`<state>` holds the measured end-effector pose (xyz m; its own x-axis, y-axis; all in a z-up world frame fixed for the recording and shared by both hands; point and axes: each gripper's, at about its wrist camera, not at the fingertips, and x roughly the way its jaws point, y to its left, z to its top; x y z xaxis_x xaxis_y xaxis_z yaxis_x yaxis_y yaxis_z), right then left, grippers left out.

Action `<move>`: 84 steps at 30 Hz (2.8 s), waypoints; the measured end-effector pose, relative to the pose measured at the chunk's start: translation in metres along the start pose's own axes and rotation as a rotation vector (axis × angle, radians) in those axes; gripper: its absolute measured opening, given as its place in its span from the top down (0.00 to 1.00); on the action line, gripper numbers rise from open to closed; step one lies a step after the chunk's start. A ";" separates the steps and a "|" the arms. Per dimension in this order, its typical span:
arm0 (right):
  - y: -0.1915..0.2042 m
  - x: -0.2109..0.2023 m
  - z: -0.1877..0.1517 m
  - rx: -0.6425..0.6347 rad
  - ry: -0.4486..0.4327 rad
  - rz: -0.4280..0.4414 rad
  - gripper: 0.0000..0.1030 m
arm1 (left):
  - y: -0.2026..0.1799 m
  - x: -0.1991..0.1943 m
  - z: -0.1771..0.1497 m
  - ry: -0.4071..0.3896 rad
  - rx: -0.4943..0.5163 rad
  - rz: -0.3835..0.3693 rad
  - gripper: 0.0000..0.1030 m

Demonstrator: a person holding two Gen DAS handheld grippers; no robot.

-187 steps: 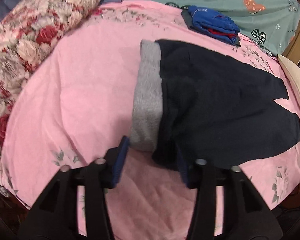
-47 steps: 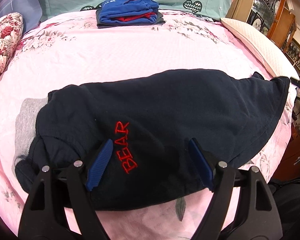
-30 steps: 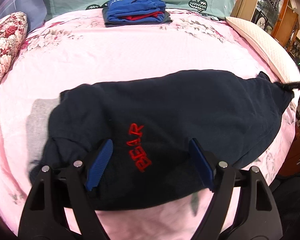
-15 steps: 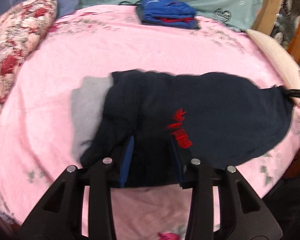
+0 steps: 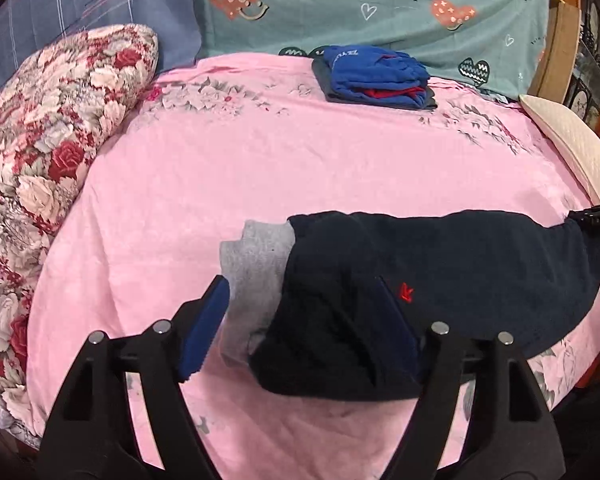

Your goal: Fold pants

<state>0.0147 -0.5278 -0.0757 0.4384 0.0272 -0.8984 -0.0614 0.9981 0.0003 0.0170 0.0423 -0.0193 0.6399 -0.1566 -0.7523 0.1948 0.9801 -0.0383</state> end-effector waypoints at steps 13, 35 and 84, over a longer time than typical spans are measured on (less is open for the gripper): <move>-0.075 -0.016 -0.027 0.287 -0.103 -0.255 0.82 | -0.022 0.052 -0.009 0.077 0.030 0.026 0.24; 0.101 -0.072 -0.036 0.055 -0.303 0.029 0.32 | -0.017 -0.005 -0.035 0.036 -0.026 -0.037 0.25; -0.012 -0.143 0.003 0.385 -0.238 0.162 0.97 | -0.084 0.060 -0.006 0.050 0.082 -0.103 0.46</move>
<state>-0.0450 -0.5433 0.0539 0.6462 0.1510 -0.7481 0.1710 0.9267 0.3347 0.0341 -0.0485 -0.0651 0.5761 -0.2474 -0.7790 0.3191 0.9455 -0.0643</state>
